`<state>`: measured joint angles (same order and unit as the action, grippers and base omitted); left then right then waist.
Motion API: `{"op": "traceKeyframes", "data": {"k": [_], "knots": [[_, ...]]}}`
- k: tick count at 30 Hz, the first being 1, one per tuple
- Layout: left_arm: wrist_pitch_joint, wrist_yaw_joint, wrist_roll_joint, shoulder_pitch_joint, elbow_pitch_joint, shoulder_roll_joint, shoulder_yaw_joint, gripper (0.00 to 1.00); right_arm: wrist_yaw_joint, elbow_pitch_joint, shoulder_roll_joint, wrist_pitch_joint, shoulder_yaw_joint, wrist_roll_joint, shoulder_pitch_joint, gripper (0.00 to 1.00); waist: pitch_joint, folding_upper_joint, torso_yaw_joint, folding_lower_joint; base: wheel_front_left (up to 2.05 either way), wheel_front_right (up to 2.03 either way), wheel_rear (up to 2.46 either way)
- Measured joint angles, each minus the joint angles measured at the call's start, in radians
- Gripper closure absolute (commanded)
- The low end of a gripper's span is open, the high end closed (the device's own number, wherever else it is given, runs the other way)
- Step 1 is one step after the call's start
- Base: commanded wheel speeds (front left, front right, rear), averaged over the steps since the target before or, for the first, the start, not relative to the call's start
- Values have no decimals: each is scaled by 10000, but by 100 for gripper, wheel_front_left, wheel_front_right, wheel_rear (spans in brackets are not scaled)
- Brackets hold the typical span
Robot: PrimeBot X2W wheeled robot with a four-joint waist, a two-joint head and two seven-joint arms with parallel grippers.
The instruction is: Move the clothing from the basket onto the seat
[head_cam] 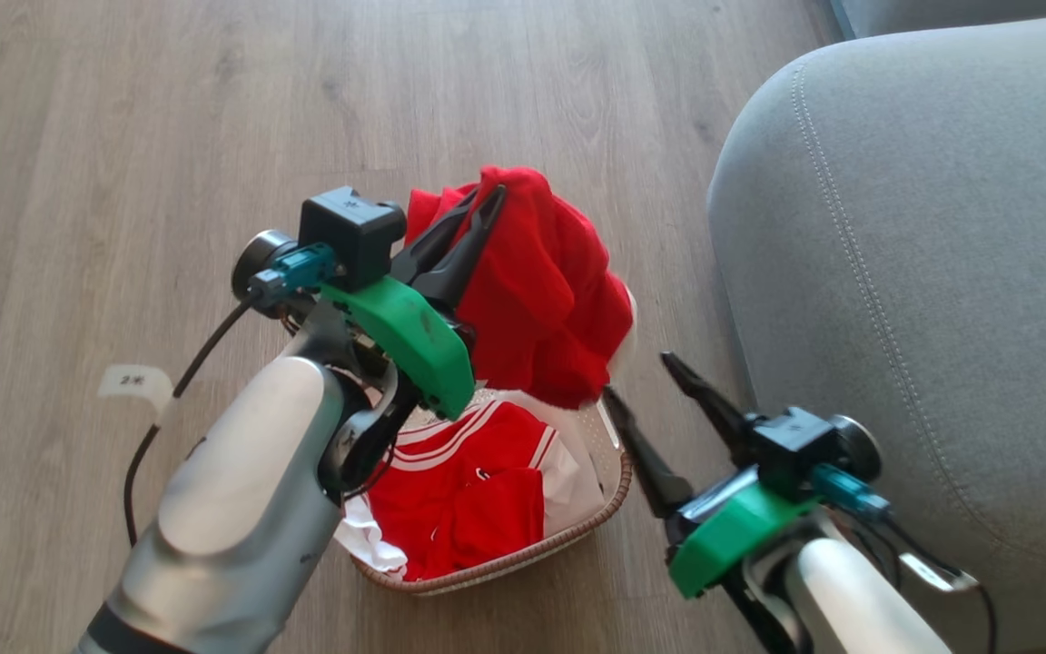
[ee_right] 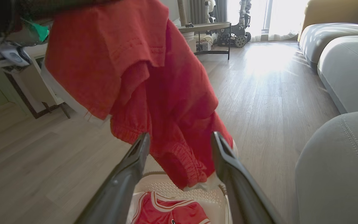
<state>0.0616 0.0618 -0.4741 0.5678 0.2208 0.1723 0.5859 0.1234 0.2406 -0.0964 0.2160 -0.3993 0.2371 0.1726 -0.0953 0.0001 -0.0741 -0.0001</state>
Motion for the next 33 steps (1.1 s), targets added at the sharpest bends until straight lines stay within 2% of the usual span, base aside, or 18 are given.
{"op": "traceKeyframes", "data": {"k": [12,26,33], "knots": [[199,-2,-240,6,-244,-224,211,100,2,1429,-270,-230,-2311,-244,1663,0,53,0,302,0,0,0,0],[336,-2,-318,21,-529,-428,523,100,2,3639,-86,165,-2872,-238,3079,0,-116,0,731,0,0,0,0],[428,4,-408,20,-637,-585,871,100,2,4863,132,322,-3593,395,4017,0,-138,0,981,0,0,0,0]]}}
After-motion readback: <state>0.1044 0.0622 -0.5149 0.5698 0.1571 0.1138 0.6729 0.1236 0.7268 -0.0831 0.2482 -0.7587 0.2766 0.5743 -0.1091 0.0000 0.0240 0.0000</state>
